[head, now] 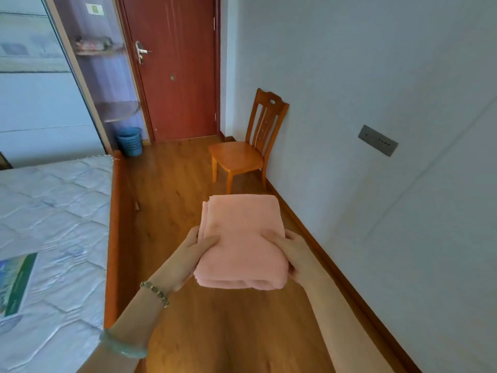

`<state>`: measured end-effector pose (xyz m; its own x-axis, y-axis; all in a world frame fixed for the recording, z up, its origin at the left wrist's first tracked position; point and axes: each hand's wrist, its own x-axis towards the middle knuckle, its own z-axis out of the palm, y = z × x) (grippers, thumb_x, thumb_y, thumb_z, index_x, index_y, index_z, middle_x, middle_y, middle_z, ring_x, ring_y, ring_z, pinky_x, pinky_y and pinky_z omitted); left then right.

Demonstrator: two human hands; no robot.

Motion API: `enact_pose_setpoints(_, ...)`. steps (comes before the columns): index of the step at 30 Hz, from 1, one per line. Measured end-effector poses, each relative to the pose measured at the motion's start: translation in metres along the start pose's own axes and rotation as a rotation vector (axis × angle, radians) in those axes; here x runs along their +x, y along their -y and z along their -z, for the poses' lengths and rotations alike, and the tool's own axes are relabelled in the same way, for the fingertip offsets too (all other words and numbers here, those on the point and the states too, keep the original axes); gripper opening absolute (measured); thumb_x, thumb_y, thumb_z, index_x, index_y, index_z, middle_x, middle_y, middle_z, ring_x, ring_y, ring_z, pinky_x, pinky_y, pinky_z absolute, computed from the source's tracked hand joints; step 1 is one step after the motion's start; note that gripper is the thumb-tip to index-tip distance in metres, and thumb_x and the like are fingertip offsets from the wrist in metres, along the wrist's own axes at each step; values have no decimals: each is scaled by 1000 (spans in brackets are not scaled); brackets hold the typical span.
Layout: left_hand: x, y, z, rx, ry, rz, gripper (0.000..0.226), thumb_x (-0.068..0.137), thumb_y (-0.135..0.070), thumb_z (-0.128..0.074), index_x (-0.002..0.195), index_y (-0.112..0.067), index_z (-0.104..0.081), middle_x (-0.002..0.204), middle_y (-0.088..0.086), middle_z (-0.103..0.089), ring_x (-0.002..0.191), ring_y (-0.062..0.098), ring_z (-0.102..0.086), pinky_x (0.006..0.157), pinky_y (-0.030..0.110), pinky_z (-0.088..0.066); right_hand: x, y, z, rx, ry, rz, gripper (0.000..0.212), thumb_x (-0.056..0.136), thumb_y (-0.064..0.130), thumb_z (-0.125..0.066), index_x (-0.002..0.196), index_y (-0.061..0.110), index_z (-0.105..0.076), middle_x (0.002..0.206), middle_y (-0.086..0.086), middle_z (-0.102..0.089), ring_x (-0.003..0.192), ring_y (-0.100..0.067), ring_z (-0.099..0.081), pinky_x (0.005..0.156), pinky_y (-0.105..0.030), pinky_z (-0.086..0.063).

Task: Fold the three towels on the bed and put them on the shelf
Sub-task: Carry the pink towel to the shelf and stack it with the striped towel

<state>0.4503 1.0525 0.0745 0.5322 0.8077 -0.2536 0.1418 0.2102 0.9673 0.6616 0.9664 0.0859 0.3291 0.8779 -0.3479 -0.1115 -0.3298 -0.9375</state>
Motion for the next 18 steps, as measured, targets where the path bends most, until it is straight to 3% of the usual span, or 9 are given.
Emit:
enact_pose_setpoints(5, 69, -27, 33, -7, -51, -15, 64, 84, -45, -62, 137, -27, -30, 125, -8, -51, 113, 14, -56, 78, 23, -55, 91, 35, -16, -55, 37, 18, 46, 75, 52, -71, 113, 29, -60, 105, 3, -70, 95, -21, -67, 77, -40, -60)
enact_pose_setpoints(11, 172, -41, 86, -79, -171, -19, 63, 85, -44, -60, 138, -26, -32, 126, -6, -53, 115, 17, -56, 86, 29, -55, 218, 76, -46, -115, 123, 24, 41, 79, 46, -69, 115, 28, -58, 104, 5, -67, 93, -16, -65, 65, -27, -56)
enact_pose_setpoints(18, 320, -77, 152, -162, -266, -34, 65, 84, -44, -63, 138, -23, -36, 128, -1, -57, 116, 21, -59, 87, 32, -57, 404, 143, -69, -130, 410, 13, 58, 75, 46, -74, 126, 30, -52, 117, 4, -66, 107, -19, -63, 87, -44, -56)
